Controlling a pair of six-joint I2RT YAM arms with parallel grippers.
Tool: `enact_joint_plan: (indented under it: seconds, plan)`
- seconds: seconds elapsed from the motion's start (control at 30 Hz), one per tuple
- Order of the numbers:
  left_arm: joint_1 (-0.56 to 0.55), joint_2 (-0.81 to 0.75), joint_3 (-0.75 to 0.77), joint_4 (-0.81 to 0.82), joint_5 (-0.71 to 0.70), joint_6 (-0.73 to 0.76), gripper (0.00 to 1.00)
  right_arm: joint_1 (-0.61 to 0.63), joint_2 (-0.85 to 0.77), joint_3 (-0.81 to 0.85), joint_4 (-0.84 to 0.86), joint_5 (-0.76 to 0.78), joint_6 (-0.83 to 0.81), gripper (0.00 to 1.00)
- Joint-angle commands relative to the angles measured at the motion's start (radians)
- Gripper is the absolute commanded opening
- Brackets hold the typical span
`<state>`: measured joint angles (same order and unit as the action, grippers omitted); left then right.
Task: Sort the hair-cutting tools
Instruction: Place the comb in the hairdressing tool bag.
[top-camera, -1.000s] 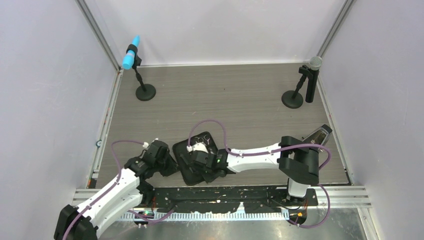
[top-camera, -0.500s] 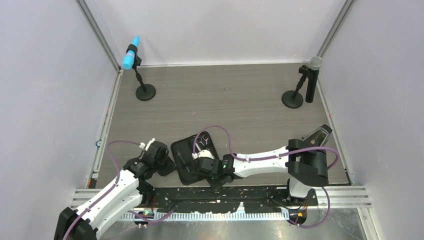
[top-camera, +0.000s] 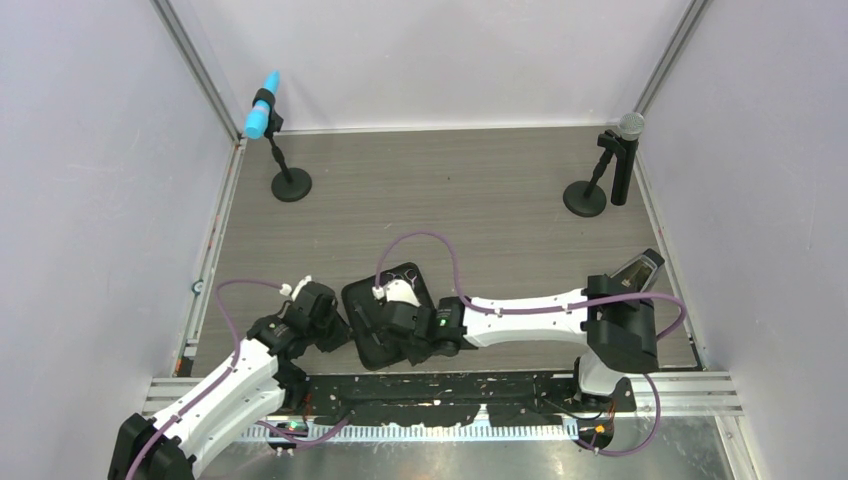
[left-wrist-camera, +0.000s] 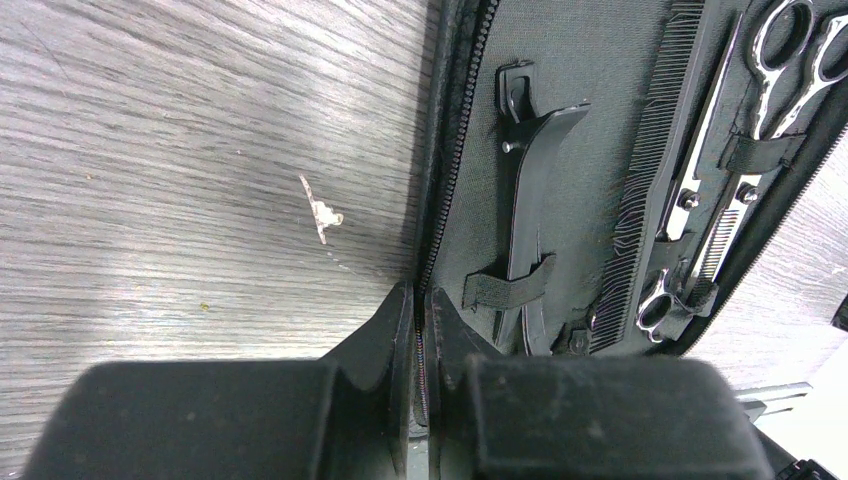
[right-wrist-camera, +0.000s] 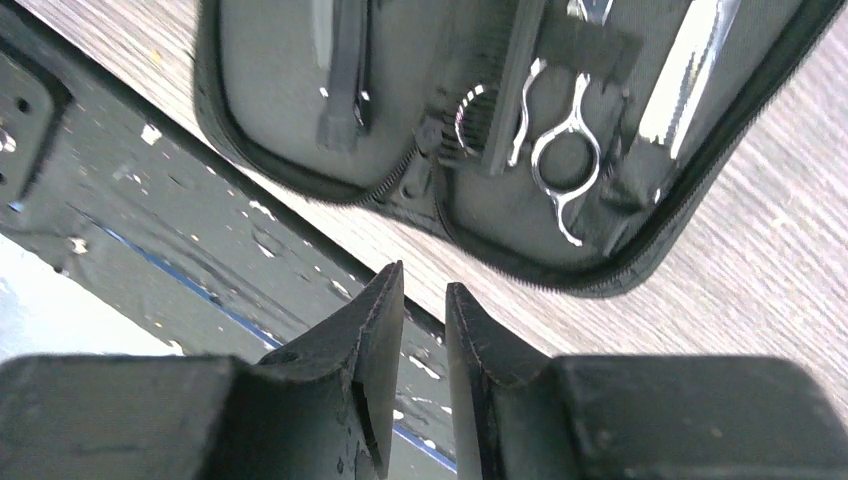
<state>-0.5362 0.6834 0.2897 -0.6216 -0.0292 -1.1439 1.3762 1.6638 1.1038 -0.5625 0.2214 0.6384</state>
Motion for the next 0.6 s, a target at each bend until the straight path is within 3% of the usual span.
enact_joint_plan:
  seconds: [0.0, 0.57]
  plan:
    - [0.006, 0.002, 0.026, -0.025, -0.022, 0.023, 0.00, -0.009, 0.050, 0.081, 0.034, 0.030, -0.016, 0.31]
    - [0.007, 0.007, 0.029, -0.017, -0.012, 0.033, 0.00, -0.036, 0.165, 0.099, 0.066, -0.022, -0.019, 0.25]
